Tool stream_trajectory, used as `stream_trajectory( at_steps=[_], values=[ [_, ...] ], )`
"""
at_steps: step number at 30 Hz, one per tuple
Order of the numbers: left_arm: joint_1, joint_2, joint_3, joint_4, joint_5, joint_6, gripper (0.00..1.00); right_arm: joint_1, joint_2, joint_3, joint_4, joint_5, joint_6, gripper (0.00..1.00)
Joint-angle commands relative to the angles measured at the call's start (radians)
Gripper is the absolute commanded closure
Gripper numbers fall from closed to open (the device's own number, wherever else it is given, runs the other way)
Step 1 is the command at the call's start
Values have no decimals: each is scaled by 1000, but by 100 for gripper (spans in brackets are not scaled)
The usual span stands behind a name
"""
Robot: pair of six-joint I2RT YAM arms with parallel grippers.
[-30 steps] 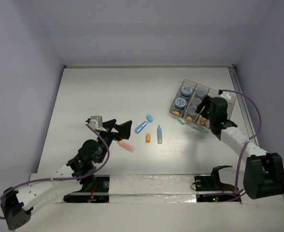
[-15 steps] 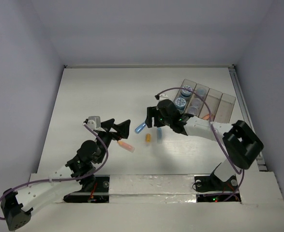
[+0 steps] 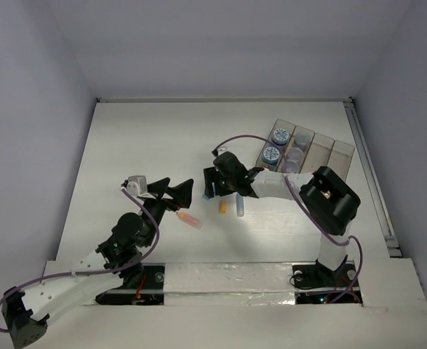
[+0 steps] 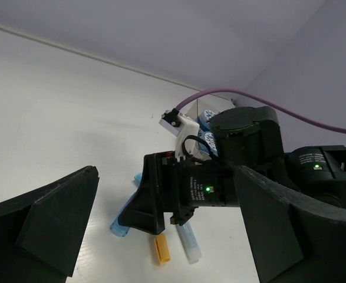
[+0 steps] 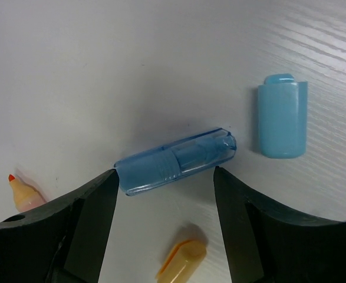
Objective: Sort the stationery into containers
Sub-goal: Pick up the stationery from the center of the board.
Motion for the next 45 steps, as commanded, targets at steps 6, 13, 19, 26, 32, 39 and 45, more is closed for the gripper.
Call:
stream_trajectory(
  at_steps=[6,13,19,26,32,39,45],
  values=[
    [1,-24,26,28,-6,6,1,40,120,150,-51,6,0,29],
    [1,-128,3,5,-58,-2,1,77,215,300,-143,69,-50,33],
    [1,-225,-17,-20,-104,-5,1,107,257,368,-203,121,-75,40],
    [1,-217,-5,-38,-124,6,1,129,301,418,-269,167,-105,60],
    [1,-228,-5,-46,-139,12,1,138,334,495,-327,288,-142,80],
    [1,-227,-5,-48,-145,15,1,126,204,428,-142,293,-139,89],
    [1,-197,-3,-31,-113,9,1,39,-40,285,39,279,-112,90]
  ],
)
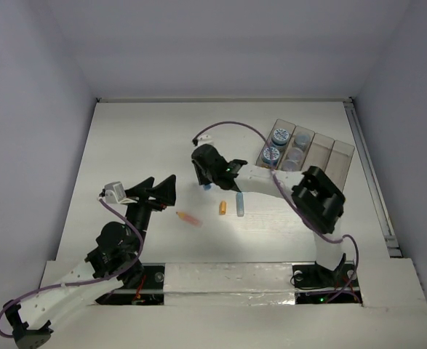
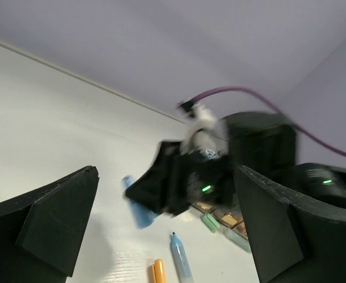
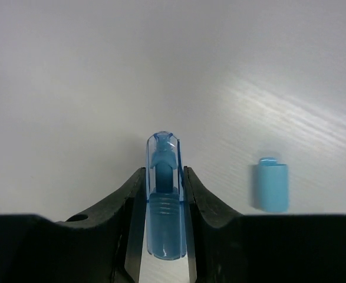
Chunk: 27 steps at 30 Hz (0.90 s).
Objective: Sort the stationery into containers
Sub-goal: Pick up the stationery from the center of the board, then place the stationery in the storage box.
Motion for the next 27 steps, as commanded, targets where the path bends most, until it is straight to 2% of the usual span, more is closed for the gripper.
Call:
stream_trajectory(
  at_steps=[1,7,8,14,19,27],
  values=[
    [1,23,-2,45,30,11,1,-81,-217,-101,193,21,33,90],
    [1,110,5,94,123,-10,1,-324,-517,-374,302,45,106,90],
    [1,127,7,113,139,-13,1,-392,-553,-441,307,53,112,90],
    [1,250,30,156,229,-30,1,-605,-772,-609,270,102,142,88],
    [1,296,31,186,284,-41,1,-780,-815,-729,281,36,180,87],
    [1,313,37,189,309,-41,1,-855,-786,-764,277,45,171,86]
  ],
)
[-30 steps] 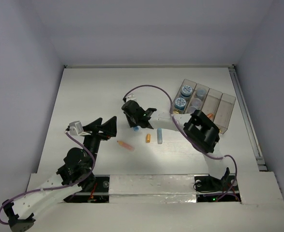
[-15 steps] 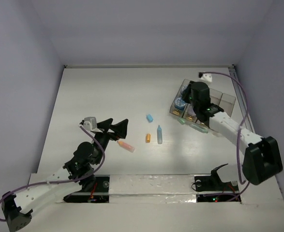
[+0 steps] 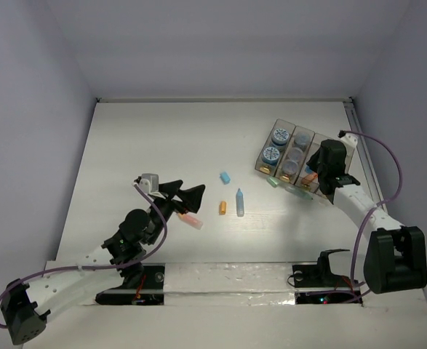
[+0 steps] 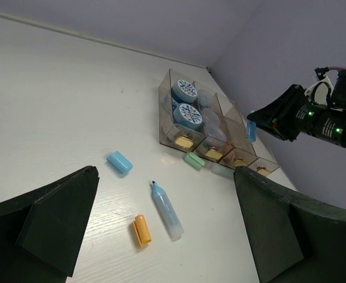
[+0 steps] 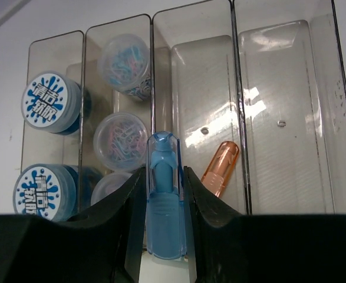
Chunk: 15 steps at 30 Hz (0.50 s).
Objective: Sort the stationery into containers
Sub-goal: Place the stationery in the storage box.
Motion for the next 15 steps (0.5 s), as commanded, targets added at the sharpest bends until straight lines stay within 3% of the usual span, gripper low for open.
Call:
stream_trajectory(
  at_steps=[1,8,14,15],
  values=[
    [1,-5,39,60,19,2,1,-19,18,4,38,-2,-1,86],
    [1,-25,37,46,-1,8,1,-37,79,27,33,-10,-21,80],
    [1,-7,42,48,1,10,1,-37,98,32,34,-14,-29,66],
    [1,-1,43,49,2,11,1,-37,96,32,33,-14,-32,60]
  ],
)
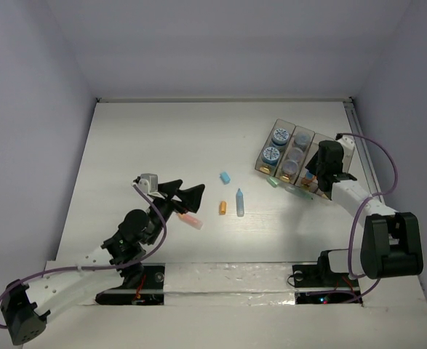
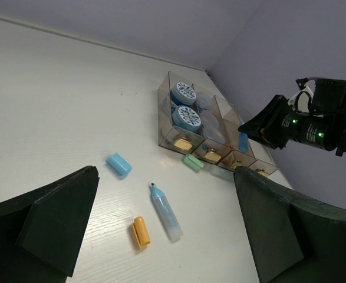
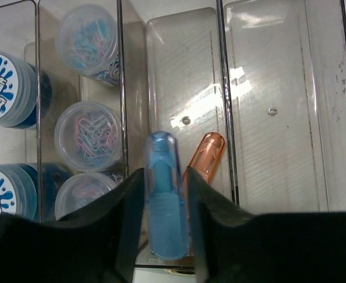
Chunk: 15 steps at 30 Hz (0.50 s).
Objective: Sort the stationery into containers
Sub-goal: Place the stationery in the storage box, then pick up the pen from the center of the board.
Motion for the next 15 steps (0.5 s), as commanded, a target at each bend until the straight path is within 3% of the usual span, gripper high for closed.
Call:
stream_trajectory(
  at_steps=[1,3,5,6,11,15],
  values=[
    [1,9,43,46,0,10,1,-8,-4,34,29,2,-23,57],
    [1,19,43,49,1,10,1,-8,-5,41,18,-6,-27,48],
    [1,28,44,54,6,12,1,-8,-15,42,15,-21,-37,46],
    [1,38,46,55,6,12,1,-8,-21,41,15,-25,-38,37],
    [1,74,55,62,15,10,1,-8,-94,36,2,-114,-76,34],
    [1,107,60,69,12,15,1,82,-122,57,-90,-147,-107,34]
  ],
)
